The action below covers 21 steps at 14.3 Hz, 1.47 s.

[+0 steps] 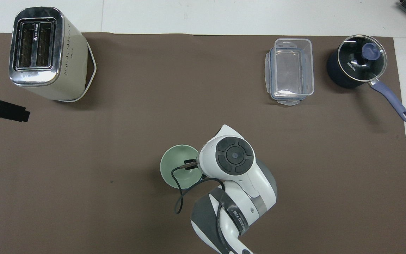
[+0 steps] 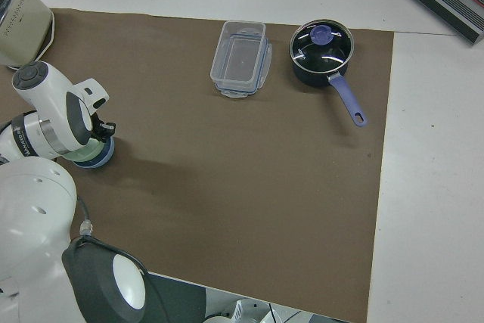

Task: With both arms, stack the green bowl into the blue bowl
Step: 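Hold the green bowl seated inside the blue bowl with the right gripper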

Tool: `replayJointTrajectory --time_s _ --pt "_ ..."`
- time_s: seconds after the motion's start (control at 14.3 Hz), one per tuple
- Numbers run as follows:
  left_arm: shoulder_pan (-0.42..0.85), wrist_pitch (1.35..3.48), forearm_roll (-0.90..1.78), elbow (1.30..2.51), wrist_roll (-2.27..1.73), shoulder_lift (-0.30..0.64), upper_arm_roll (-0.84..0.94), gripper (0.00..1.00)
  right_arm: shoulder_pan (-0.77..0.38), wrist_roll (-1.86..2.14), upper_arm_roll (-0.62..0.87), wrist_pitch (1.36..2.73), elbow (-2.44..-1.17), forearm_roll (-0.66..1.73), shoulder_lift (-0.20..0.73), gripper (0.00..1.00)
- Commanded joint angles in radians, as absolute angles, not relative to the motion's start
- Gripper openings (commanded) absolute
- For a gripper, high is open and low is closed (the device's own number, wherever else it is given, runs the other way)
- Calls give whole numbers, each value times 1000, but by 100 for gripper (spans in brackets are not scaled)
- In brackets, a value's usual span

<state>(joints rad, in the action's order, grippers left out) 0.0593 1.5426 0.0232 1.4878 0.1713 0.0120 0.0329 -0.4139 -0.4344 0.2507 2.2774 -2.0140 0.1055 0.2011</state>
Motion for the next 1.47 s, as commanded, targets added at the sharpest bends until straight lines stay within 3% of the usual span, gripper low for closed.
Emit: replayJointTrajectory --time_s 0.0,1.4 --pt "49 1578 32 1546 195 -12 38 100 -420 -456 249 2309 -2031 86 202 0" --pt "54 1575 34 1575 175 -17 40 100 -419 -448 249 2342 -2052 64 210 0"
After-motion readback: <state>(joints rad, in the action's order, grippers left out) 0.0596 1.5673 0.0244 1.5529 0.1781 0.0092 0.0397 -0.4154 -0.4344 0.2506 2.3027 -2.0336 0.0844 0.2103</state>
